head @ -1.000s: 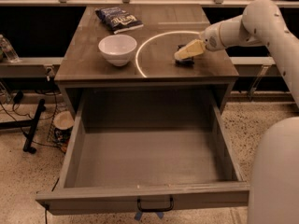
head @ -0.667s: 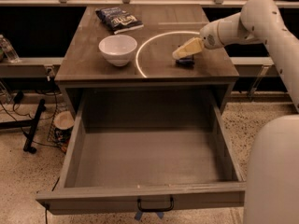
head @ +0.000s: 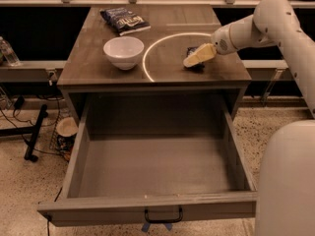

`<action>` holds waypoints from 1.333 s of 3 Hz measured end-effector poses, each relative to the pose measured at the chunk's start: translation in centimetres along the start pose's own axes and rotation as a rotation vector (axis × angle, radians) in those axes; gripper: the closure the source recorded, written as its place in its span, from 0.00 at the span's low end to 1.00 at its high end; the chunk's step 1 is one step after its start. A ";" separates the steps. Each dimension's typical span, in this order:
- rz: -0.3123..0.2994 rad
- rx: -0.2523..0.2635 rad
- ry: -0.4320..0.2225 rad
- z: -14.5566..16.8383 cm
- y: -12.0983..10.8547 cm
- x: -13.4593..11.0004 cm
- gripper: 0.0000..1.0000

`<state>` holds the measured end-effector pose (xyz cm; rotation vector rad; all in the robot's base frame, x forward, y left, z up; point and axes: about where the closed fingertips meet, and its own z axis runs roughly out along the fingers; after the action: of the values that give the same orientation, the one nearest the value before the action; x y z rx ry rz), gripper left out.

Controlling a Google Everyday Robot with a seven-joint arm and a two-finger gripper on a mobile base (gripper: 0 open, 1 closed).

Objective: Place rxbar blueberry into top drawer

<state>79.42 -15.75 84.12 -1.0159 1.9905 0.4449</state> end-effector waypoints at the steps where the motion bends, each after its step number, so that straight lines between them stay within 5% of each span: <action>1: -0.018 -0.008 0.019 -0.7 1.4 0.8 0.02; 2: -0.029 -0.019 0.024 -0.7 2.3 1.1 0.25; 4: -0.027 -0.031 0.035 -0.4 2.7 1.4 0.87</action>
Offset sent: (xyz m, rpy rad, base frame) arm -0.0374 0.0034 -0.0039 -0.0360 -0.0012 0.0372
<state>76.62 -14.99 83.05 -1.0752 2.0037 0.4469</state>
